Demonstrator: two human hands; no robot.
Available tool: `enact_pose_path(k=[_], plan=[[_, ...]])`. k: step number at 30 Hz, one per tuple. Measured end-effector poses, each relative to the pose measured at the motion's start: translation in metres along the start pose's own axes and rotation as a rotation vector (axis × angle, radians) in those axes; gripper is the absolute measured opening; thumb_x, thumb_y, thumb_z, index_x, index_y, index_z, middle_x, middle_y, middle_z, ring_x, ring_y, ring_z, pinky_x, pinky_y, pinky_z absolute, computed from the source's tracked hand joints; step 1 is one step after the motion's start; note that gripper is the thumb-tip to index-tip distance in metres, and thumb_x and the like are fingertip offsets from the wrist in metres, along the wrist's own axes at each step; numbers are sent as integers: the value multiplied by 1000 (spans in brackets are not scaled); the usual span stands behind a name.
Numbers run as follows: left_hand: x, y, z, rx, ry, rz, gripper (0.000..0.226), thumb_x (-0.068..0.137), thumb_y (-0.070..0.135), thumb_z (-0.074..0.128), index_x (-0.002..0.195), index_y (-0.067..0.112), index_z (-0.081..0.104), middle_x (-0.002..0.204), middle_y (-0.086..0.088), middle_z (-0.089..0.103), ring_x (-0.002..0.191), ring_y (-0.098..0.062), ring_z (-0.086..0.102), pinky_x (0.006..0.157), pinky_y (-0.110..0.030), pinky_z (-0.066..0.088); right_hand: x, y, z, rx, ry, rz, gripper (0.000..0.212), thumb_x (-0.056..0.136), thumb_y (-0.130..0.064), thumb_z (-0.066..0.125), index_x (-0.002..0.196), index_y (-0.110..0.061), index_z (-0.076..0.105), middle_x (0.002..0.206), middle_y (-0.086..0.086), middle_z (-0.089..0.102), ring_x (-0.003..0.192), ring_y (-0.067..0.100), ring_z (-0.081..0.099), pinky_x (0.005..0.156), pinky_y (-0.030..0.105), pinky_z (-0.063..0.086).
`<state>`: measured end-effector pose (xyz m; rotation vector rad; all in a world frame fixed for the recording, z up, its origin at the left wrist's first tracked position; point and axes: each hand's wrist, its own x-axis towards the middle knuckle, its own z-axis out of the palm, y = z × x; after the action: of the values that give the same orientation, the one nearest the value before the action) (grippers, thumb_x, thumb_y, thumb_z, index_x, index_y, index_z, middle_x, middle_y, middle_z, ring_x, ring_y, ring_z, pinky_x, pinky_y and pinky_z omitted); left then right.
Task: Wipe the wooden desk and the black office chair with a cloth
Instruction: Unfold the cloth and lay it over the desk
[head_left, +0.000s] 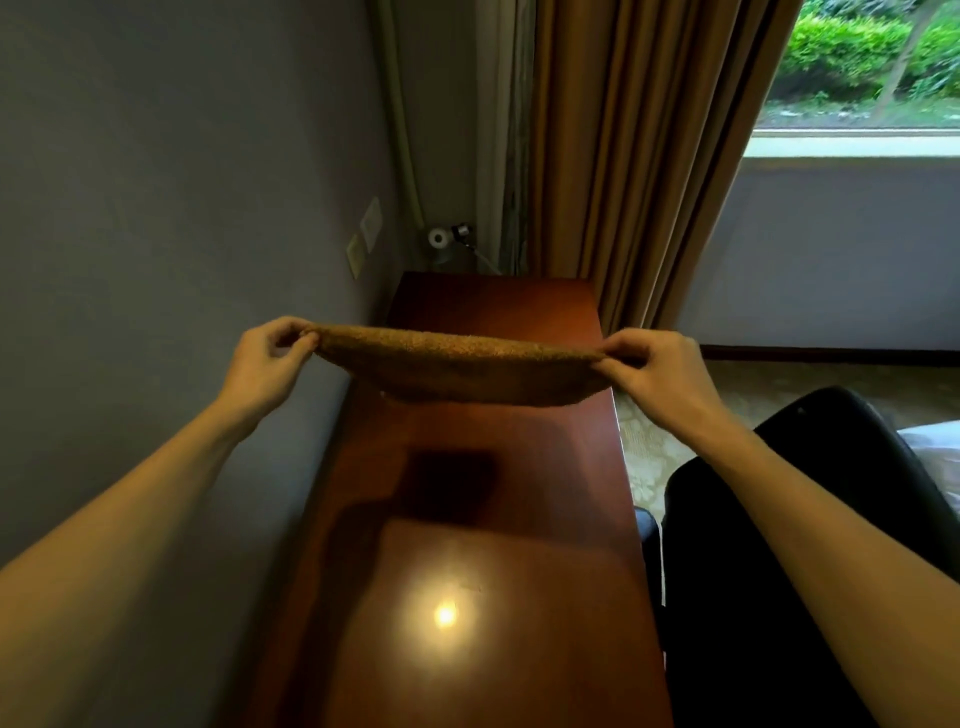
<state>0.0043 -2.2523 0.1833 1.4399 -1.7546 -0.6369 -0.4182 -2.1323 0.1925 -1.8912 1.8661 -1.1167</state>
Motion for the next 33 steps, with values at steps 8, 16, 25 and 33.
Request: enact_pose_path(k=[8,16,25,33], plan=[[-151,-97,23,301,-525,-97,11,101,17,65,98,20,75,95,0,74,87,-13,67,76,-32,49,-183,56,75,-348,-426,90,12,92,-29,74,103,-33,77,101,-9,77,92,17,71,71,30,50],[-301,-173,31,383,-1472,-397,16,98,15,68,105,4,77,92,5,69,84,-3,59,83,-18,47,-357,61,135,-238,-1226,410,9,87,-25,76,84,-34,77,91,-15,75,88,3,70,82,25,58],[-309,-175,33,234,-1033,-398,17,99,13,67,86,16,77,90,-5,74,81,-9,67,82,-28,52,-369,65,137,-216,-811,488,15,95,-22,68,88,-34,72,84,-12,70,79,3,68,74,27,60],[-243,-166,74,287,-582,-379,15,98,25,71,90,13,75,90,-5,71,93,-28,67,87,-48,53,-278,93,143,-175,-529,539,16,96,-25,68,83,-35,68,84,-9,72,79,12,68,75,42,60]])
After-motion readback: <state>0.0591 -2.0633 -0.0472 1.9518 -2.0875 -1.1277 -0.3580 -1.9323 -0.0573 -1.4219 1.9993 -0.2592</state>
